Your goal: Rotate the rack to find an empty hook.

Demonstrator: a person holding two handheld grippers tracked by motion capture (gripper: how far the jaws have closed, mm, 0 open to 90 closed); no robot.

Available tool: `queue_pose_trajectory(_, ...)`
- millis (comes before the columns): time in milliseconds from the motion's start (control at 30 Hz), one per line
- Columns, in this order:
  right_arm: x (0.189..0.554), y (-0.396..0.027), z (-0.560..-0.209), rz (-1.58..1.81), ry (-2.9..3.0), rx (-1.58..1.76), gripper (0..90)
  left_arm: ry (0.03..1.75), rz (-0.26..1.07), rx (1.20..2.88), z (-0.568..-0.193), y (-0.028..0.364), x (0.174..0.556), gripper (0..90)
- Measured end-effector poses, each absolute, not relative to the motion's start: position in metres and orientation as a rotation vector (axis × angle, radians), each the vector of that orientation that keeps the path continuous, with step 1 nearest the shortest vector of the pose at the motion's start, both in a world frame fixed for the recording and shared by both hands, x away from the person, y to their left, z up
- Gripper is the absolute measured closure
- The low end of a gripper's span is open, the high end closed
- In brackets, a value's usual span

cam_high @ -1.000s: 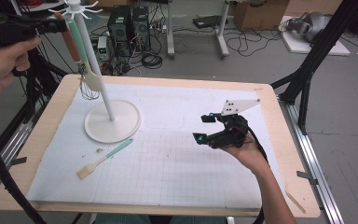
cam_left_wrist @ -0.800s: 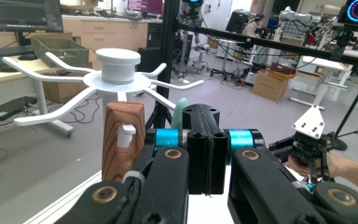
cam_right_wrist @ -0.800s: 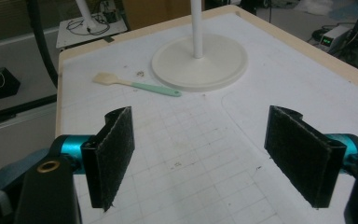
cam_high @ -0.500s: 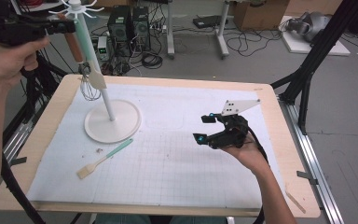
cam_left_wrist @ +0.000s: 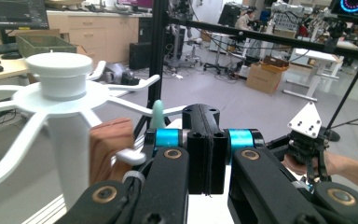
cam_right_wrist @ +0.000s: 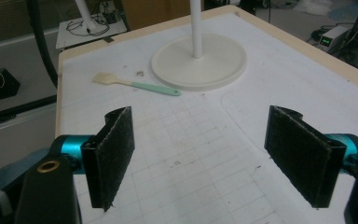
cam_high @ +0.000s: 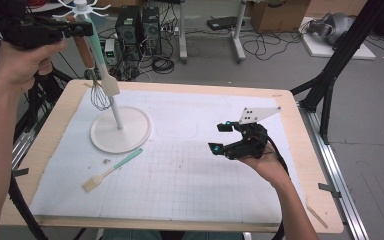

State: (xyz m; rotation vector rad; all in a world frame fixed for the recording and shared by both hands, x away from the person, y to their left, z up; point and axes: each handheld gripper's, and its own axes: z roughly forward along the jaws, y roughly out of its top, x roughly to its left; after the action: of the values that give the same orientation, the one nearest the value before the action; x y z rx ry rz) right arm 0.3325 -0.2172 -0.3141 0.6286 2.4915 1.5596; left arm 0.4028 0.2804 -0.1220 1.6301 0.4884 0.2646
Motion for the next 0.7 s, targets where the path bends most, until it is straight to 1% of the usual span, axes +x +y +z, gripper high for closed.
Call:
queue_pose_trajectory(300,0.333,-0.216,-0.315,1.558,2.493,0.626,23.1,0.472,0.273,1.636,-0.119,0.284,0.397,89.5)
queue_pose_trajectory(700,0.334,-0.209,-0.317,1.556,2.507,0.612,23.1,0.491,0.32,1.598,-0.112,0.315,0.384,89.5)
